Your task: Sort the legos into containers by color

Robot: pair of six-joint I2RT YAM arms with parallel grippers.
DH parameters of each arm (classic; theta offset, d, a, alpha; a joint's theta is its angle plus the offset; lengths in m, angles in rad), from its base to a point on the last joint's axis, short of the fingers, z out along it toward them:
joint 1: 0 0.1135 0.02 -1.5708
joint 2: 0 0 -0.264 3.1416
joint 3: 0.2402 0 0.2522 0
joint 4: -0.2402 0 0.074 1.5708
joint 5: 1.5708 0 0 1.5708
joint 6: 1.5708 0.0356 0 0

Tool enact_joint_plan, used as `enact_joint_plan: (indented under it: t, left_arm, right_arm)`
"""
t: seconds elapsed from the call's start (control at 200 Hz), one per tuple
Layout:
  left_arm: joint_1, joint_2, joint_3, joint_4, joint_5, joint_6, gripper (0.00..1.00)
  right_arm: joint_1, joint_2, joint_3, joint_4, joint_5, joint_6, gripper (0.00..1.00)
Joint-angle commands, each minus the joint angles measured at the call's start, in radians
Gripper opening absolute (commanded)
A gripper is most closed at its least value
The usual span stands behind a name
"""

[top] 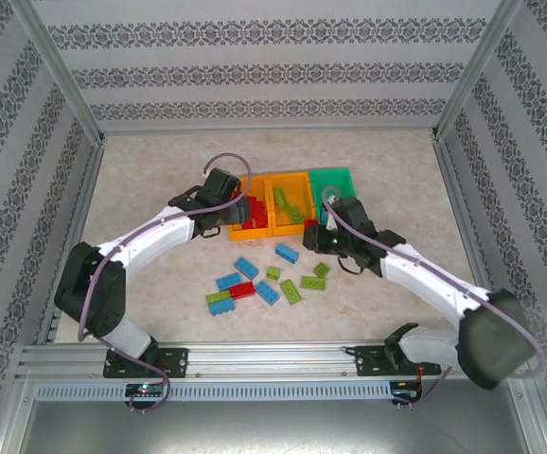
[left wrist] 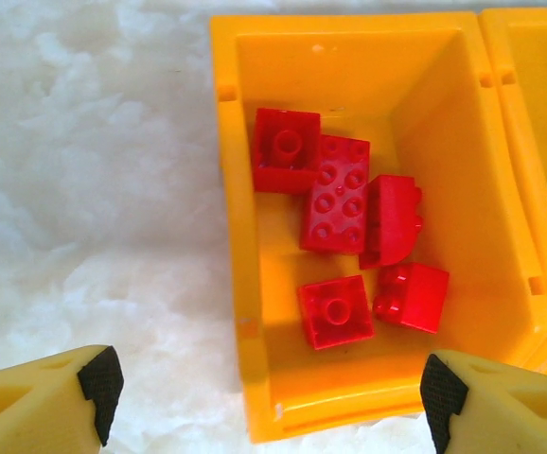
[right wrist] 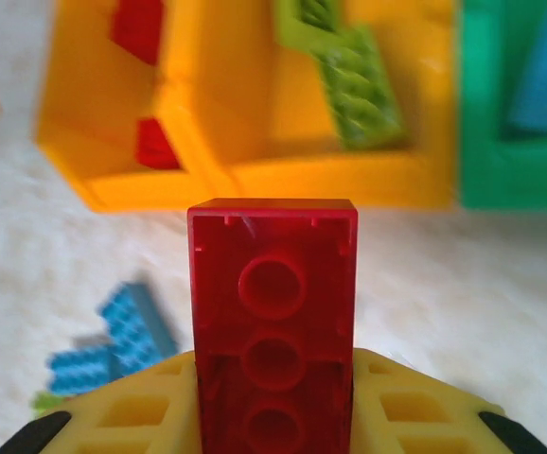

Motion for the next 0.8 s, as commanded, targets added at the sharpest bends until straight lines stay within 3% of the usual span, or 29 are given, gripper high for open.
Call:
enact_joint_plan:
  t: [0.0,0.205,0.405,0.634,0.794]
  left_arm:
    - [0.007,-0.038,-0.038,-0.005,-0.048,-0.031,0.86]
    - [0.007,-0.109,-0.167,0.002,-0.054,-0.076,0.91]
    - [0.007,-0.153,-0.254,-0.009,-0.013,-0.105,0.94]
    - [0.002,-0.210,-0.319,-0.015,0.022,-0.119,0.96]
    - [-0.008,-0.228,-0.344,-0.022,0.025,-0.124,0.98]
  right_arm:
    - [0.014,0.106,0.085,0.159,-0.145,-0.011,0.28]
    - [0.032,0.305,0.290,0.175,-0.207,-0.036,0.28]
    - [0.039,0.521,0.516,0.080,-0.221,-0.050,0.30]
    - [0.034,0.690,0.679,-0.001,-0.195,-0.045,0.37]
    - [0.035,0.737,0.721,-0.006,-0.206,-0.053,0.47]
